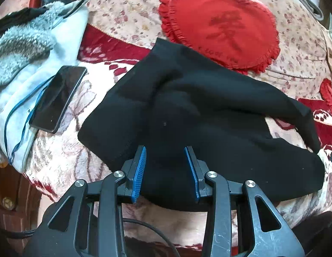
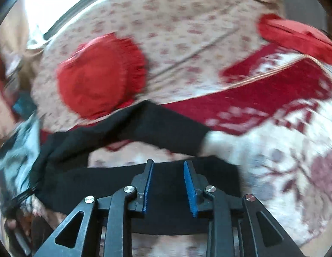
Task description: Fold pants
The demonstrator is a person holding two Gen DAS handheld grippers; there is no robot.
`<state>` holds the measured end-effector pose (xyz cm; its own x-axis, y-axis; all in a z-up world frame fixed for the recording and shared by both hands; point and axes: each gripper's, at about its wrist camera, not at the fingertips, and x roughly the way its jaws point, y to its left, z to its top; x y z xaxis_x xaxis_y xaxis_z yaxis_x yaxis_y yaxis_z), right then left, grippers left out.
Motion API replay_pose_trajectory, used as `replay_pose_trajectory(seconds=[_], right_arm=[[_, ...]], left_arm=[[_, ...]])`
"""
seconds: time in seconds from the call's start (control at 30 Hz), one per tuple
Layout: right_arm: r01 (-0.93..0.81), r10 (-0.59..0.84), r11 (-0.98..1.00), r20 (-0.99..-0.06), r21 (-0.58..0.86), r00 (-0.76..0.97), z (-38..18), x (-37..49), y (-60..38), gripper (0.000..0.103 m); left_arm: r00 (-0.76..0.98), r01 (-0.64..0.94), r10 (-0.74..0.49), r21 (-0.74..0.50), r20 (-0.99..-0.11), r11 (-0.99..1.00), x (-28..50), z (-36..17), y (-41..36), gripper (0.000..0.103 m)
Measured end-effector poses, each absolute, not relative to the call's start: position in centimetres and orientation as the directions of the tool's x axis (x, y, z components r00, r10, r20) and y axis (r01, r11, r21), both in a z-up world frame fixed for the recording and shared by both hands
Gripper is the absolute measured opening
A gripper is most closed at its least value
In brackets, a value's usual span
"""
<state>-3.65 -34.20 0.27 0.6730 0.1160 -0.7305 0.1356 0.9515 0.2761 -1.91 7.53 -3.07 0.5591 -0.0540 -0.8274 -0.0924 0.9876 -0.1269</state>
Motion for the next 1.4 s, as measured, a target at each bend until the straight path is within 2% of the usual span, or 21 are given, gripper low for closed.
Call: replay_pose_trajectory(seconds=[0.13, 0.23, 0.33, 0.37, 0.43, 0.63, 0.77, 0.83, 0.97, 1.07, 1.2, 1.33, 1.37, 1.4], right_arm=[[0.001, 0.254, 0.946, -0.744, 0.324, 0.618, -1.4, -1.5, -29.6, 0.028], [-0.063, 0.307, 0.942, -0.770, 0.330, 0.559, -3.4, -0.2, -26.6, 0.028], [-0.103, 0.328, 0.942, -0.804, 0.321, 0.496, -5.4, 0.7, -24.3, 0.030], [-0.115, 0.330, 0.943, -0.821, 0.314, 0.465, -6.2, 1.1, -23.6, 0.035], [-0.139, 0.309, 0.951, -0.833, 0.276, 0.458, -6.3, 1.5, -22.8, 0.037], [-0.273, 0.405, 0.913, -0.755, 0.303, 0.516, -2.0, 3.8, -21.1, 0.038], [-0.396, 0.486, 0.867, -0.687, 0.302, 0.540, 1.0, 7.8, -17.7, 0.050], [-0.442, 0.500, 0.852, -0.686, 0.281, 0.528, 1.7, 10.4, -15.7, 0.051], [-0.492, 0.522, 0.821, -0.730, 0.289, 0.441, 0.6, 16.7, -11.4, 0.052], [-0.516, 0.484, 0.820, -0.780, 0.247, 0.396, -1.0, 20.0, -8.8, 0.052], [-0.555, 0.477, 0.794, -0.821, 0.248, 0.315, -3.4, 23.5, -6.3, 0.056], [-0.582, 0.452, 0.773, -0.864, 0.255, 0.222, -6.4, 25.5, -4.7, 0.055], [-0.581, 0.464, 0.764, -0.864, 0.280, 0.193, -7.0, 25.6, -4.5, 0.052], [-0.584, 0.473, 0.758, -0.862, 0.291, 0.184, -7.3, 25.6, -4.5, 0.044]], left_arm=[[0.550, -0.097, -0.054, -0.128, -0.834, 0.987, -1.8, -3.9, 7.6, 0.036], [0.537, -0.098, -0.057, -0.129, -0.842, 0.987, -1.4, -4.7, 7.5, 0.036], [0.534, -0.101, -0.065, -0.140, -0.843, 0.985, -1.1, -5.3, 7.7, 0.036], [0.534, -0.099, -0.072, -0.147, -0.842, 0.984, -1.1, -5.3, 7.8, 0.036], [0.528, -0.091, -0.093, -0.165, -0.844, 0.982, -1.0, -5.4, 8.2, 0.036], [0.574, -0.080, -0.080, -0.152, -0.815, 0.985, -0.1, -2.7, 9.0, 0.036], [0.584, -0.071, -0.113, -0.189, -0.804, 0.979, 2.3, -1.4, 9.5, 0.036], [0.575, -0.070, -0.125, -0.201, -0.808, 0.977, 3.6, -1.6, 9.7, 0.036], [0.563, -0.093, -0.085, -0.166, -0.822, 0.982, 6.0, -2.5, 10.1, 0.036], [0.554, -0.118, -0.069, -0.160, -0.830, 0.980, 7.5, -3.2, 11.2, 0.036], [0.529, -0.136, -0.069, -0.165, -0.846, 0.977, 9.0, -4.4, 12.1, 0.036], [0.520, -0.136, -0.077, -0.172, -0.851, 0.976, 9.6, -5.4, 12.3, 0.036], [0.519, -0.138, -0.079, -0.175, -0.851, 0.975, 9.7, -5.6, 12.3, 0.036], [0.519, -0.141, -0.081, -0.179, -0.851, 0.974, 9.7, -5.7, 12.4, 0.039]])
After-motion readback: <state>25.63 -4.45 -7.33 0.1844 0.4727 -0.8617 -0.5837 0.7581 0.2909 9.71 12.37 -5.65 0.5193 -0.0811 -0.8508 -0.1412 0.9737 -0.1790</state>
